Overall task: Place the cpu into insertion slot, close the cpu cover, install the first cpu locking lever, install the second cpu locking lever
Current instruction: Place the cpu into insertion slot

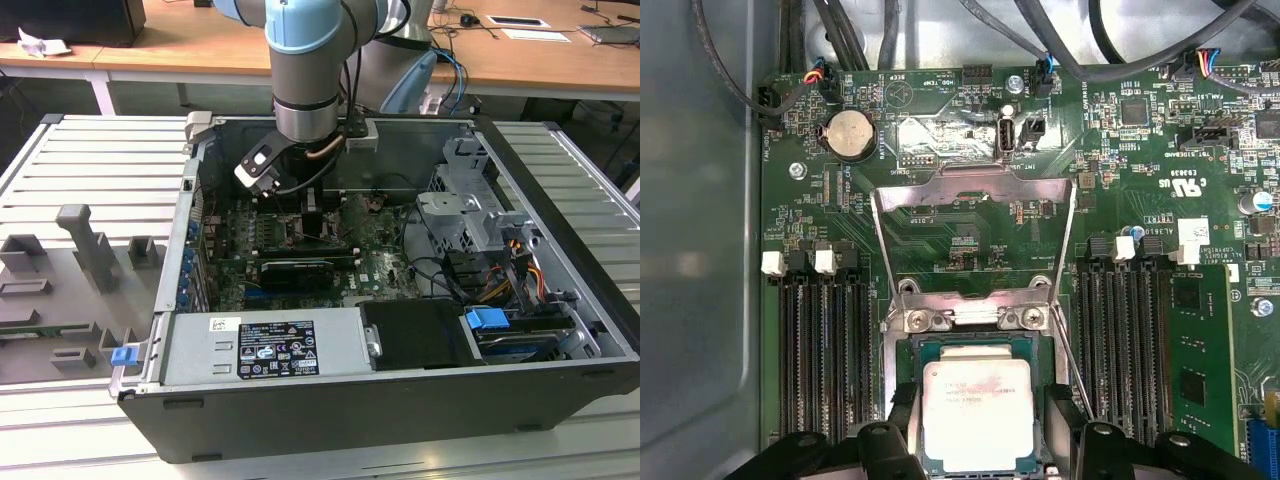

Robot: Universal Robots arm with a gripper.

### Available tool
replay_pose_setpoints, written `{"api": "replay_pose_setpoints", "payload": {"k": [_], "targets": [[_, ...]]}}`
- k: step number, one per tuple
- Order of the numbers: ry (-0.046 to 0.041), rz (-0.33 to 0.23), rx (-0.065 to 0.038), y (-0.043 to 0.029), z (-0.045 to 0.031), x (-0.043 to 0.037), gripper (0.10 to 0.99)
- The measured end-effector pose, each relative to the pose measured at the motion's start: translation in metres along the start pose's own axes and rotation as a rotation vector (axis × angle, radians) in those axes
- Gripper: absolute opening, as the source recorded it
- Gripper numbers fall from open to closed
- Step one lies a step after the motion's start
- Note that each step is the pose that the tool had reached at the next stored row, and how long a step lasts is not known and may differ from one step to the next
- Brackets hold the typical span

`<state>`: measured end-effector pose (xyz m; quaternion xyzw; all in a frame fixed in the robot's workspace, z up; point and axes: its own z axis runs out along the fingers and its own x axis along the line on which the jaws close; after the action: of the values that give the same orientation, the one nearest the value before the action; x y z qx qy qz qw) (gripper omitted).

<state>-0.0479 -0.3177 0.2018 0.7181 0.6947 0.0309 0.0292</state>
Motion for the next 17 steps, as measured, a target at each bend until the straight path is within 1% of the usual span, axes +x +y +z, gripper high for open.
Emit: {"api": "replay_pose_setpoints", "payload": {"k": [3, 7, 8, 13, 14, 15, 16, 17], "targets": [[-0.0001, 0.0, 0.0, 0.0002, -0.0003, 0.0007, 0.608], [-0.0017, 0.0, 0.0, 0.0005, -0.0039, 0.0007, 0.608], [-0.0017, 0.0, 0.001, 0.0005, -0.0049, 0.0008, 0.592], [-0.0042, 0.0, 0.004, 0.0013, -0.0085, 0.0008, 0.282], [-0.0043, 0.0, 0.004, 0.0014, -0.0089, 0.0008, 0.282], [-0.0041, 0.0, 0.004, 0.0015, -0.0092, 0.0008, 0.161], [-0.0042, 0.0, 0.004, 0.0015, -0.0096, 0.0008, 0.161], [-0.004, 0.0, 0.004, 0.0016, -0.0104, 0.0008, 0.106]]}}
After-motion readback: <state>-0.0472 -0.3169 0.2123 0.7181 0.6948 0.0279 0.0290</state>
